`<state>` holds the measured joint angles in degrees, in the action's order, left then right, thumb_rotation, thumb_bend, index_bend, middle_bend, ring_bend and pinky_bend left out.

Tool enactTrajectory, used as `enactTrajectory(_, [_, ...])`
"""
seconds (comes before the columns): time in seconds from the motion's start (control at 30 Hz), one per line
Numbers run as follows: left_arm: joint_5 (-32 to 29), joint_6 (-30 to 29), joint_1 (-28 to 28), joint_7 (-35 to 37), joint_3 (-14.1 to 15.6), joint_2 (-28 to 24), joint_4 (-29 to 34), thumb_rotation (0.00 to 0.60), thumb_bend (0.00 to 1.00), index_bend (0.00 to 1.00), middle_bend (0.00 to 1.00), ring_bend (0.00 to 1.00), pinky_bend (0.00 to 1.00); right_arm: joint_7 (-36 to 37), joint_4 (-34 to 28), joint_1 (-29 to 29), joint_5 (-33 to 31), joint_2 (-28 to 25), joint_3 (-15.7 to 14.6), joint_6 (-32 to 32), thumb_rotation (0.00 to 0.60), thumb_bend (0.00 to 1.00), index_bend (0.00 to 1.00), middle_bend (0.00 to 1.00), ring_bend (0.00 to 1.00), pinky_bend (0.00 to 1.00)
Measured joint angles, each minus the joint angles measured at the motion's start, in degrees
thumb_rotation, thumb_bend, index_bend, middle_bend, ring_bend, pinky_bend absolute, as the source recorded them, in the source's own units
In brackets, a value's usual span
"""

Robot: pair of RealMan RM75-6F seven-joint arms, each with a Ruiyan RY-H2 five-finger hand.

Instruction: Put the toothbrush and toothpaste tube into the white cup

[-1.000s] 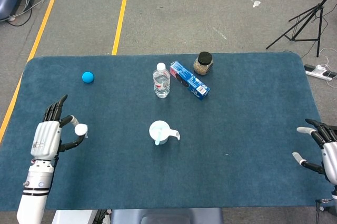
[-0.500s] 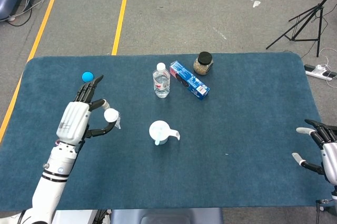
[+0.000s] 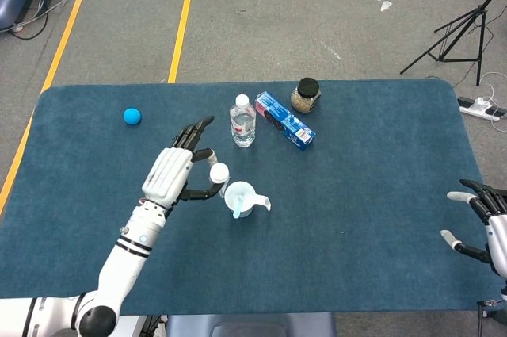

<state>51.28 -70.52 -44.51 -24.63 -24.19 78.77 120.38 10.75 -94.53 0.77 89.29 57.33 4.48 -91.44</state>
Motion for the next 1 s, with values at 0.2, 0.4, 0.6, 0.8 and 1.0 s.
enactTrajectory(0.2, [-2.1,0.0,-2.6,-0.9,0.7,3.5,-3.4,0.6,0.46,0.63,0.03,0.01,0.05,1.5,0.2,-0.1,0.0,-0.4,0.0,-0.2,0.6,0.11,0.35,0.23,0.19,0.45])
enactTrajectory(0.4, [-3.1,0.7,-4.5,-0.9,1.4,5.9,-5.9,0.6,0.46,0.63,0.03,0.01,0.05,2.4,0.4,-0.2,0.0,-0.7,0.0,-0.2,0.6,0.11,0.35,0.23,0.19,0.45])
enactTrajectory(0.6, [-3.7,1.1,-6.0,-1.3,2.0,7.9,-7.5,0.6,0.46,0.63,0.03,0.01,0.05,3.1,0.4,-0.3,0.0,-0.9,0.0,-0.3,0.6,0.11,0.35,0.23,0.19,0.45])
enactTrajectory(0.8, [-4.5,1.3,-7.2,-1.4,2.4,9.5,-9.2,0.6,0.46,0.63,0.03,0.01,0.05,4.1,0.5,-0.4,0.1,-1.2,0.0,-0.6,0.6,0.11,0.35,0.23,0.19,0.45])
enactTrajectory(1.0, [-5.2,2.0,-8.4,-1.6,2.6,11.1,-11.3,0.6,0.46,0.63,0.03,0.01,0.05,4.5,0.6,-0.4,0.0,-1.3,0.0,-0.6,0.6,0.11,0.35,0.23,0.19,0.45])
